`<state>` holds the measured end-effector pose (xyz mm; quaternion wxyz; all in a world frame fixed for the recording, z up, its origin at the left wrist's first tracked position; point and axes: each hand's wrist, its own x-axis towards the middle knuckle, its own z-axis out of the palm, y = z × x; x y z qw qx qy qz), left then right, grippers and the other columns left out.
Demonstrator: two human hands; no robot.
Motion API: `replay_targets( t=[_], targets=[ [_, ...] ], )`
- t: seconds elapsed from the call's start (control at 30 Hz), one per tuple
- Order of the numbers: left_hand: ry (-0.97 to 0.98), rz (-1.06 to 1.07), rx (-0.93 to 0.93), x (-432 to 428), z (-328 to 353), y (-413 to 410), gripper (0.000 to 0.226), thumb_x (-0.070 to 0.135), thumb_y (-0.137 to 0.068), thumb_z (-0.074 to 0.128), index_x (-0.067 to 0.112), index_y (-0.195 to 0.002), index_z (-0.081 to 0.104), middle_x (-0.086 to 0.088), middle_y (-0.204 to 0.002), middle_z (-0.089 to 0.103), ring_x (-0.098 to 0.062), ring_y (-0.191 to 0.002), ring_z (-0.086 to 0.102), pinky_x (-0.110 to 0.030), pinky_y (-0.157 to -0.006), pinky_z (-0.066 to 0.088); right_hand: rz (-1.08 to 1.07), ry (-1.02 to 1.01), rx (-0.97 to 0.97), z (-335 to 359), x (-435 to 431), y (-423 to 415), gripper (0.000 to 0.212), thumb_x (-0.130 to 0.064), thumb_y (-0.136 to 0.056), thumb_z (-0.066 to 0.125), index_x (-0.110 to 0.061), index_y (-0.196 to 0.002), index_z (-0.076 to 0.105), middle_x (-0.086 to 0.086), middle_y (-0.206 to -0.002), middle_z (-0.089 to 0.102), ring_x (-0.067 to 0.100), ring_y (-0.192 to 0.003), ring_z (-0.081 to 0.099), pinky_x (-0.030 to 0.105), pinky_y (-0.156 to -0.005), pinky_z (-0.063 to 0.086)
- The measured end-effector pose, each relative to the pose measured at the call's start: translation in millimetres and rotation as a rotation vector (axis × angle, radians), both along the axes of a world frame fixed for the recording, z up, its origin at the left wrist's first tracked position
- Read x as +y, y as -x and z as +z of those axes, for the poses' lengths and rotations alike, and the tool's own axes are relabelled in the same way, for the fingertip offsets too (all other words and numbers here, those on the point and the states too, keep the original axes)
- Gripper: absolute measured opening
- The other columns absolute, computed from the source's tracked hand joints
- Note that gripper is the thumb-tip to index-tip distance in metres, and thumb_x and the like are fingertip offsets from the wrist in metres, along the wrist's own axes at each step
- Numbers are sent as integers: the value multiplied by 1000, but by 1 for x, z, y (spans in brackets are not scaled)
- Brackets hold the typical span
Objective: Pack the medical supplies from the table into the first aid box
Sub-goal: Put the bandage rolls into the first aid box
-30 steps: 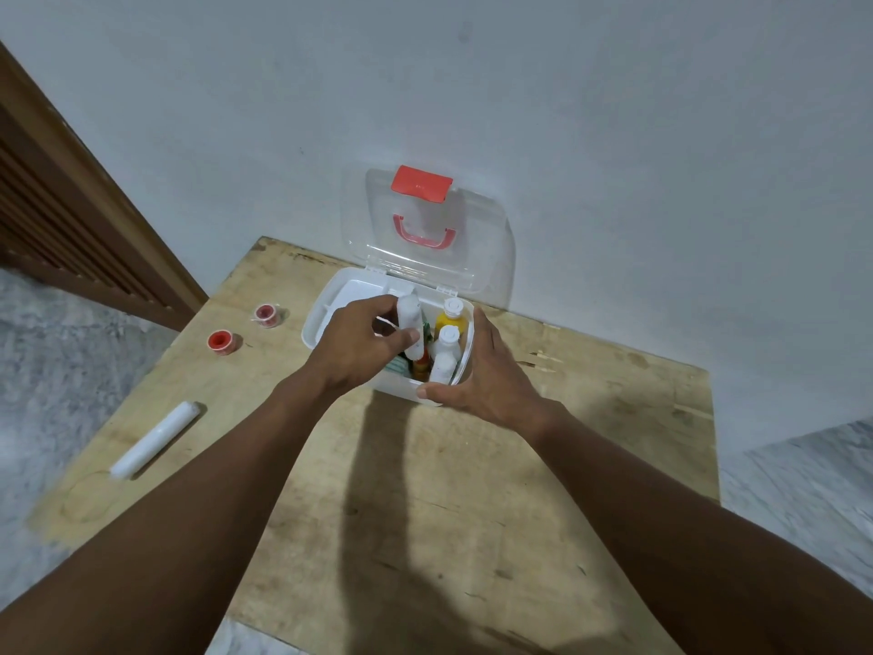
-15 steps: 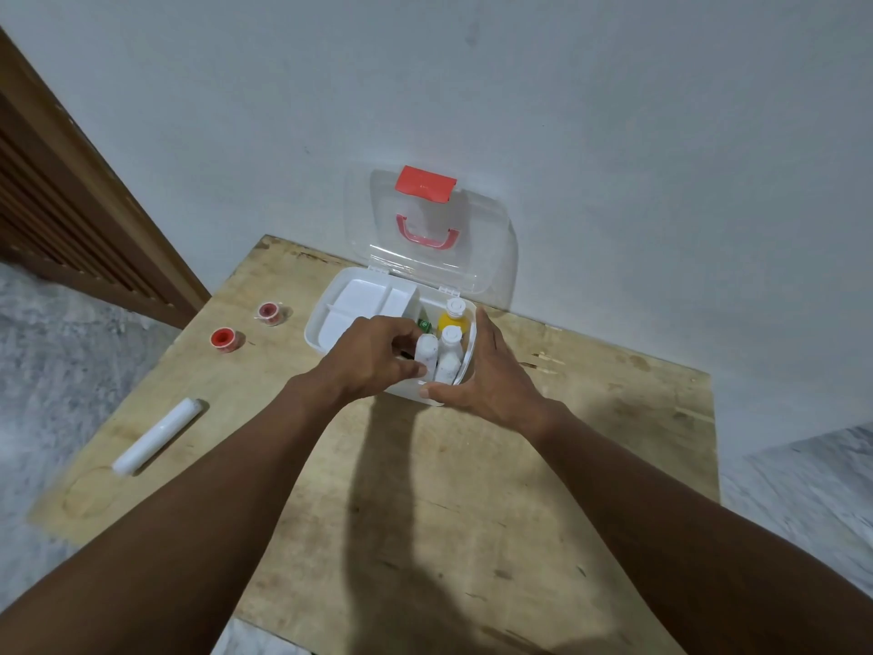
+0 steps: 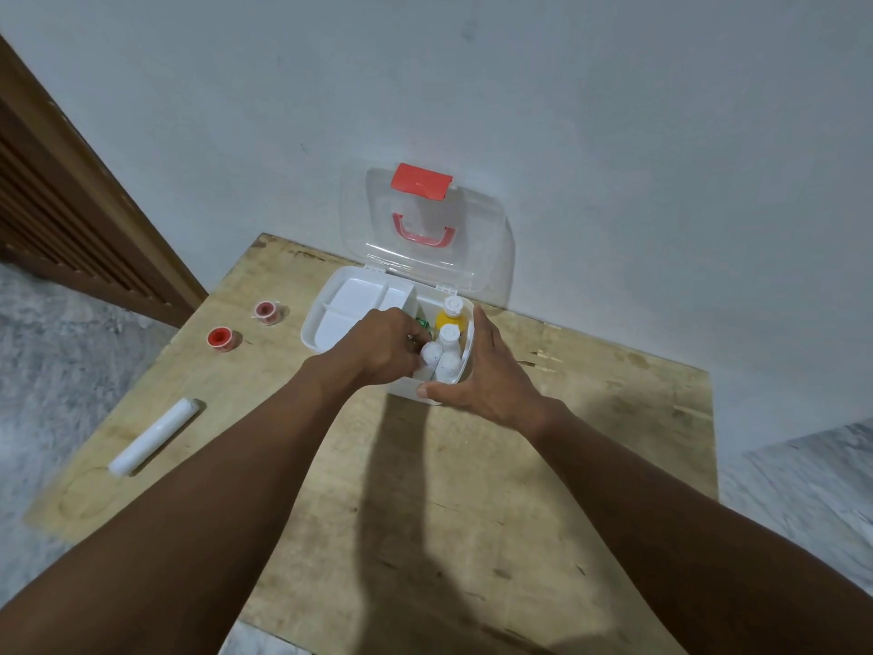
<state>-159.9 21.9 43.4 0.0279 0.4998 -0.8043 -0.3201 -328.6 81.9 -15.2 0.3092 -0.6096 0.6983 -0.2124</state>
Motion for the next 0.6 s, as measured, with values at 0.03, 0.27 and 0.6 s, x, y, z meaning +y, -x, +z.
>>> replay_targets(
  t=[0.03,0.27,0.6],
  targets=[
    [3,17,15,0,0,-1,21,13,-83,72,15,-103,77,-5,-93,76,-21,-86,68,-33,-82,55,-3,-1,-1,0,0,0,136,-80,-48,75,-24,-155,12,-6,-157,28,17,-144,33,47,-112,40],
    [-9,-24,-34,-3,-1,-3,27,10,-84,73,14,-111,76,-8,-98,77,-17,-83,67,-30,-83,55,10,-15,-9,-2,-2,1,145,-91,-43,69,-25,-157,7,-9,-160,25,16,-146,32,47,-114,38],
    [63,7,16,2,0,-10,28,7,-91,65,13,-115,75,-8,-109,75,-23,-95,67,-28,-86,52,15,-13,-7,-7,-4,3,149,-96,-38,64,-26,-156,7,-9,-159,25,16,-146,32,47,-114,38]
  ],
)
